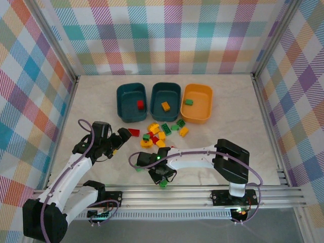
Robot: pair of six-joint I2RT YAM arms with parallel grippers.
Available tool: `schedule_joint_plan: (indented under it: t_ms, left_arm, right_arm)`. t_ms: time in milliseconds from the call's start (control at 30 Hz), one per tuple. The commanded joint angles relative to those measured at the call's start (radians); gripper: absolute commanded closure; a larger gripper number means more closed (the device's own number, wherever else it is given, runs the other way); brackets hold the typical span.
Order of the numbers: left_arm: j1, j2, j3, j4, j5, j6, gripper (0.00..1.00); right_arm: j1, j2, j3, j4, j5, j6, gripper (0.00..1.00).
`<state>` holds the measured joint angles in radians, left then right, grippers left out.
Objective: Sort the legos into containers by color
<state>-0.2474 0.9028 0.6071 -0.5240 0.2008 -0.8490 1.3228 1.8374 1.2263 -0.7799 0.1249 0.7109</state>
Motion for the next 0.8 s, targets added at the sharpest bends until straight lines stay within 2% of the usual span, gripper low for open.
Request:
schedule_joint_plan:
  t_ms: [0, 133, 300, 433, 567, 633, 767]
  left_arm:
    - [-0.004, 0.007, 0.043, -0.012, -0.002, 0.005, 0.0]
    - [-0.004, 0.014, 0.064, -0.029, -0.003, 0.011, 0.0]
    - [-0.006, 0.016, 0.101, -0.098, -0.012, 0.025, 0.0]
    - [-0.027, 0.013, 0.137, -0.184, -0.016, 0.043, 0.03]
    - [-0.076, 0.001, 0.135, -0.236, -0.023, 0.053, 0.04]
    - [-0.099, -0.008, 0.121, -0.245, -0.021, 0.059, 0.05]
    - [-0.138, 0.001, 0.099, -0.266, 0.002, 0.087, 0.09]
  right_arm:
    - [0.005, -0.032, 0.001, 0.009, 0.041, 0.005, 0.67]
    - [-0.018, -0.082, 0.027, -0.006, 0.099, -0.021, 0.68]
    - [-0.146, -0.154, 0.086, -0.01, 0.146, -0.137, 0.69]
    - [-0.335, -0.185, 0.143, 0.012, 0.186, -0.272, 0.69]
    - [-0.591, -0.181, 0.166, 0.093, 0.171, -0.35, 0.68]
    - [-0.709, -0.137, 0.192, 0.112, 0.175, -0.362, 0.69]
    - [-0.866, -0.014, 0.259, 0.138, 0.14, -0.381, 0.68]
